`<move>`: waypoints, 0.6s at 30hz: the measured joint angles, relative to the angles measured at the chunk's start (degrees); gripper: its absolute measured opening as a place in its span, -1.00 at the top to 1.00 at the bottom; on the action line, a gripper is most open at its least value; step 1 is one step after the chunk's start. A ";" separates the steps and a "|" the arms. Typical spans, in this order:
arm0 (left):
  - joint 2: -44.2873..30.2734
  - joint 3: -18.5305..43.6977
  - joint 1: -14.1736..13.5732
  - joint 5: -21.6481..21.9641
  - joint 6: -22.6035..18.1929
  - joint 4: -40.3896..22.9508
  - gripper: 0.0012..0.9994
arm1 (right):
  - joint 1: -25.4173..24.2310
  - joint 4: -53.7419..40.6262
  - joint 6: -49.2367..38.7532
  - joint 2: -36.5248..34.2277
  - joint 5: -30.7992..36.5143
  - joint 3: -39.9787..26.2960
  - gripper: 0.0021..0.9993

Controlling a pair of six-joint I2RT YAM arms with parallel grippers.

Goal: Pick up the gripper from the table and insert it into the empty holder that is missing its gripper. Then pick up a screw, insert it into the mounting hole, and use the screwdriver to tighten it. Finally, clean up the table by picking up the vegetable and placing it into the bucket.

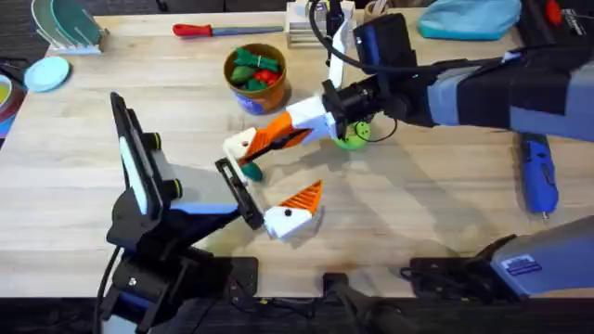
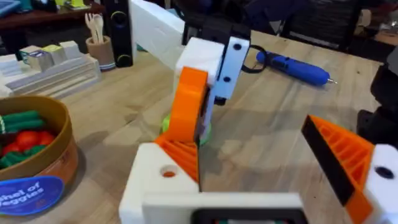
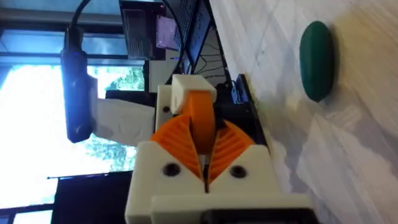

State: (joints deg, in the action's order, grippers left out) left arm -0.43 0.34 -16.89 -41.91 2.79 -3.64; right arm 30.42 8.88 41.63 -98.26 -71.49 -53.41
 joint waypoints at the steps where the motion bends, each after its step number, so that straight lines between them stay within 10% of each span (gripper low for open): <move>1: 0.00 0.00 0.05 0.25 0.27 0.00 -0.99 | 0.21 0.11 0.41 0.00 0.52 -0.02 0.99; 10: 0.00 0.02 0.34 1.56 1.34 -0.01 -0.99 | 0.92 0.58 1.71 0.00 2.82 -0.35 0.99; 18: 0.00 0.04 0.32 2.16 1.29 0.00 -0.99 | 1.02 0.52 2.11 0.00 3.30 -0.35 0.57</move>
State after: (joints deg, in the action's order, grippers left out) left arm -0.43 0.38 -16.58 -39.75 4.08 -3.64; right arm 31.44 9.39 43.75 -98.26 -68.18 -53.76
